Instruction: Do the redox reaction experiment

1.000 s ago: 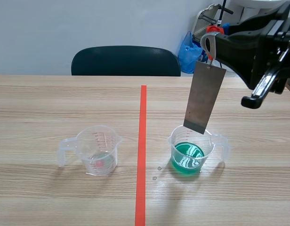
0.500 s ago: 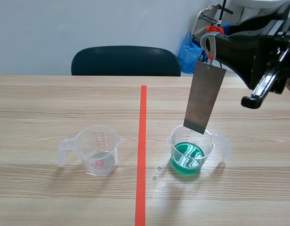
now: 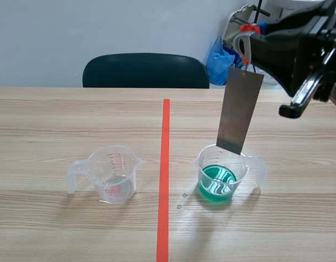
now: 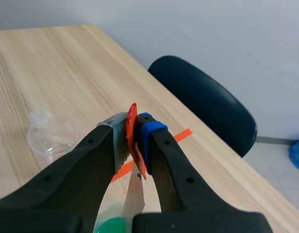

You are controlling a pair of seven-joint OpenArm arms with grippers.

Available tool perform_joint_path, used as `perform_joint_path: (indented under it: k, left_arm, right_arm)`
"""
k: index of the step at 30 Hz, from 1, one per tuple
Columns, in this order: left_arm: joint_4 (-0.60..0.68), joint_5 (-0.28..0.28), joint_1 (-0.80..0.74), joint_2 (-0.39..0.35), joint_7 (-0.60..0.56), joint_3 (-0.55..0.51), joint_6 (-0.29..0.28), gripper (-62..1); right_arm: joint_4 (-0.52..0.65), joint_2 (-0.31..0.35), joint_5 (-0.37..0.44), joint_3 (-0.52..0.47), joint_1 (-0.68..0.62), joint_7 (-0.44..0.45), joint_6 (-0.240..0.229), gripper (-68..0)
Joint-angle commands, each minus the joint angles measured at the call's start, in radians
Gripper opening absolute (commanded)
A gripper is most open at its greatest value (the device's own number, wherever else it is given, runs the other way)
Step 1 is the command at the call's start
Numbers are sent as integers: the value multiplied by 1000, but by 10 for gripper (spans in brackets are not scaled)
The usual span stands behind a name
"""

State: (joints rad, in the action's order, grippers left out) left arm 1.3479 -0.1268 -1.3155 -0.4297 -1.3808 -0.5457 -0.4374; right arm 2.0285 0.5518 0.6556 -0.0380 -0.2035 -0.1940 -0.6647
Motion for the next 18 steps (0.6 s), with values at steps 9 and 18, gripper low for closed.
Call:
perform_joint_path:
  k: [9,18]
  left_arm:
    - [6,10,-1,2,-14,-6,2,14]
    - [6,10,-1,2,-14,-6,2,14]
  right_arm:
    - [16,10,11,146,161,-26,63,-669]
    - [-29,-21,11,344,343,-37,112,-669]
